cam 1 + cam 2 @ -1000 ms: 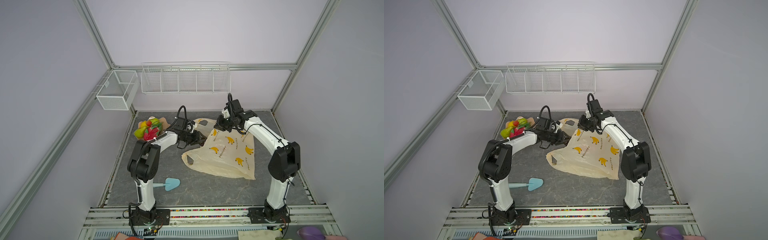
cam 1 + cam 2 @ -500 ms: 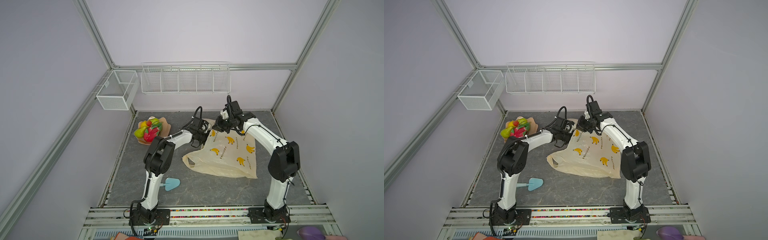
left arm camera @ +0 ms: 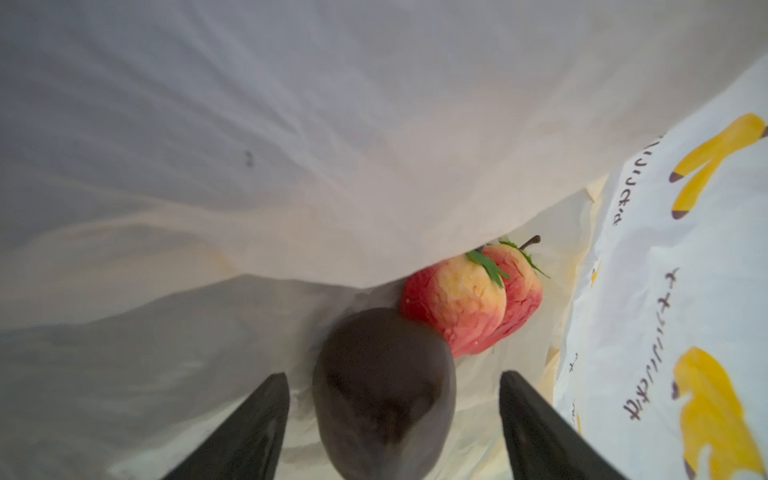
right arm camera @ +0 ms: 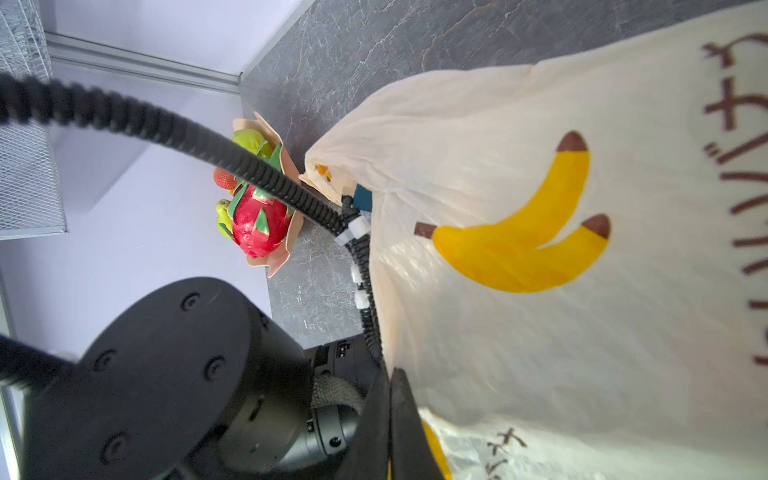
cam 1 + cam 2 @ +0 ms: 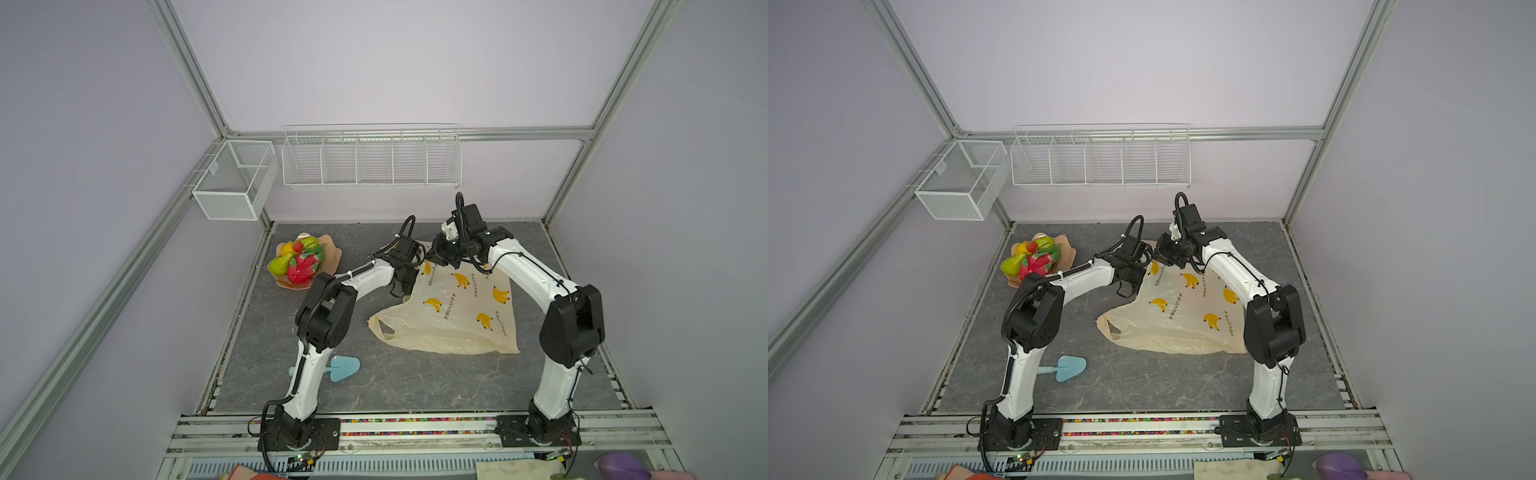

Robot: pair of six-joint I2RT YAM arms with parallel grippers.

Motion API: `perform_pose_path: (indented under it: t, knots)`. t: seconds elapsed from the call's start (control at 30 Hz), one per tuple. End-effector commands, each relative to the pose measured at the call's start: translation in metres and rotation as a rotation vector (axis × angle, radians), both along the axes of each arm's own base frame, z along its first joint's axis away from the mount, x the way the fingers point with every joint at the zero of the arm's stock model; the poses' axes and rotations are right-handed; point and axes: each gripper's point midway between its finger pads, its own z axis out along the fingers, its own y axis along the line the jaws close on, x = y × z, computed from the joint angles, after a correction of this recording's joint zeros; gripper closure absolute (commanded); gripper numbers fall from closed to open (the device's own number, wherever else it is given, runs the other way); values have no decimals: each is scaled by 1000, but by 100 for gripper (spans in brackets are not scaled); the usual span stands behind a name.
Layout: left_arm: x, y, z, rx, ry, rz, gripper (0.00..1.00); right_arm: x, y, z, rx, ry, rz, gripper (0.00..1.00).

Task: Place the fruits into the plastic bag
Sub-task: 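Lower the plum into the bag and open the left gripper, then move the empty left gripper back toward the fruit bowl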

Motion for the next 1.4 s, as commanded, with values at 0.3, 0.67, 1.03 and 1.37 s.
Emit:
perform_pose_path:
  t: [0.3,0.67,1.03,1.37]
  knots:
    - [-5,28,50,37,-72,10,5,-6,-8,14,19,-27,-11,93]
    - [-7,87,50,277,-101,60,6,-5,-10,15,18,-34,-18,93]
    - [6,166,88,418,-200,267,6,-5,-13,18,4,-47,-21,93]
    - [12,254,121,372,-199,444,6,-3,-12,19,2,-53,-22,93]
